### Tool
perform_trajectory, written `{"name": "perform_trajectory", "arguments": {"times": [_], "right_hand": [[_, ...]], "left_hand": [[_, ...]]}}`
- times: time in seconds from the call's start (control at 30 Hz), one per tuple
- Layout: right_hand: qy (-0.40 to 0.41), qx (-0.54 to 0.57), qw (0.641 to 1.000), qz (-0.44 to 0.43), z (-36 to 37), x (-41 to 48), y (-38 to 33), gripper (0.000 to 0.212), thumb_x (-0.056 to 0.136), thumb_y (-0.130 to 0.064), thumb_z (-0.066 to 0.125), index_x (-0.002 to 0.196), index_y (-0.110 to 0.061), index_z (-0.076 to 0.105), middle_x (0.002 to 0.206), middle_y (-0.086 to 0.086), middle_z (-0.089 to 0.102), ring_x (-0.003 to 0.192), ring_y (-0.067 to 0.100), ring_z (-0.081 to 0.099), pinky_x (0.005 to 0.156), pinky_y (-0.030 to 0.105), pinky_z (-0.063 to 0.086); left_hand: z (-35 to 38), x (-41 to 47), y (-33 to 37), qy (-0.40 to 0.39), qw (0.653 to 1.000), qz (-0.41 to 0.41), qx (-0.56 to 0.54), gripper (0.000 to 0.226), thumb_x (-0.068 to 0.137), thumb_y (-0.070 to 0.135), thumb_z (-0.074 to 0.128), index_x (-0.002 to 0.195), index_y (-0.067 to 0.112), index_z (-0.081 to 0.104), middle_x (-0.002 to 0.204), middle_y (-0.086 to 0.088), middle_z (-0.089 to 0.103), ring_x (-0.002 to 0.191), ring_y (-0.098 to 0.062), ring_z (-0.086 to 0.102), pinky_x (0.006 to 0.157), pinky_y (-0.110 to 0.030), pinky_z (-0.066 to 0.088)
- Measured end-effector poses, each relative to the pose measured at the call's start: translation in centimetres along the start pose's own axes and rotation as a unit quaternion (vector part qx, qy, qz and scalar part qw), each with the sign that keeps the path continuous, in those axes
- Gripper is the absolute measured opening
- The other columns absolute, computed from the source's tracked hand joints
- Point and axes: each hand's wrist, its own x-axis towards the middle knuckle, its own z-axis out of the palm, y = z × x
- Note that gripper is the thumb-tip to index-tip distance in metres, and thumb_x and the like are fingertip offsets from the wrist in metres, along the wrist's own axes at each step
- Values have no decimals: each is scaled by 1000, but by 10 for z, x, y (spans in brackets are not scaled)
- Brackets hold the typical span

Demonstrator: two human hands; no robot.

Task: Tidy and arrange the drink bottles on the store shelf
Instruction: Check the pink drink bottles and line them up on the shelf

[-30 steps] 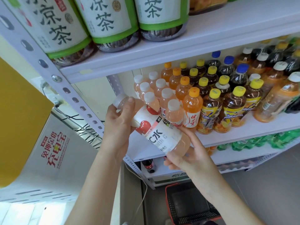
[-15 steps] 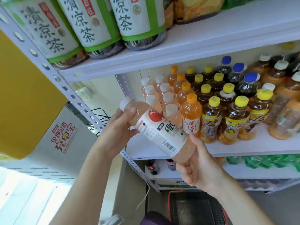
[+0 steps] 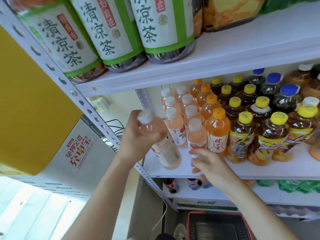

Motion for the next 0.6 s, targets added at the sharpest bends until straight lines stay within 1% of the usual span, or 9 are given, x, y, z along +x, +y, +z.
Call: {"name": "perform_trajectory", "arguments": {"times": [0.03,0.07,0.13,0.2,0.27,0.33,0.37,0.47,0.6], "right_hand": [[36,-43,998,-42,-1,3,0,20,95,-22,58,105,-39,62,96,-6,67,81,14,67,74,36,56],[72,-89,989,-88,-1,6,-1,22,94,-21,59,107,-39,61,99,-11,65,86,11,65,75,30,55],[137,-183,957,-177,-3,10,-5,30,91,-18,62,118,-31,60,106,-15,59,95,6,59,76,17,46],[184,-281,909,-245,-5,16,-10,36,88,-14,65,123,-20,59,113,-5,56,100,13,56,81,20,41],[215,-365,860,-285,-7,22,-16,41,84,-10,69,124,-12,59,119,6,55,104,25,54,84,30,44],[223,-419,830,-292,-8,29,-23,47,81,-9,70,126,-11,58,125,10,54,111,32,50,88,43,49],[218,-446,821,-283,-7,32,-26,49,81,-11,69,128,-13,56,128,9,52,114,32,47,88,46,49],[192,-510,803,-240,-5,37,-28,58,80,-19,67,136,-17,50,139,6,46,122,31,43,88,48,49],[195,-534,787,-240,-2,41,-22,62,78,-16,71,136,-11,50,141,15,45,117,36,48,92,48,49]], "left_hand": [[2,3,-8,20,999,0,48,58,64,24,87,105,29,47,86,12,66,75,2,65,56,-13,49],[3,8,-16,40,995,-10,91,58,66,26,86,105,31,44,86,15,63,74,1,63,56,-17,49],[7,19,-33,66,987,-44,136,59,69,28,84,106,33,40,87,17,59,79,-7,61,62,-30,53],[13,35,-47,73,984,-71,146,60,69,27,84,109,33,39,92,13,58,86,-20,61,71,-37,54],[22,56,-58,92,979,-81,165,63,68,26,85,114,29,42,104,5,54,88,-23,55,74,-34,49],[33,78,-67,110,976,-84,168,70,68,22,86,123,21,44,115,-1,42,87,-22,49,77,-30,43],[38,88,-71,117,975,-85,166,71,68,20,86,125,19,45,117,-3,39,87,-23,48,78,-30,42],[50,116,-82,125,972,-91,179,67,67,16,83,123,15,46,118,-7,46,91,-29,56,76,-31,44],[60,155,-91,118,970,-82,198,63,68,13,79,123,15,47,119,-7,54,106,-30,59,80,-32,43]]}}
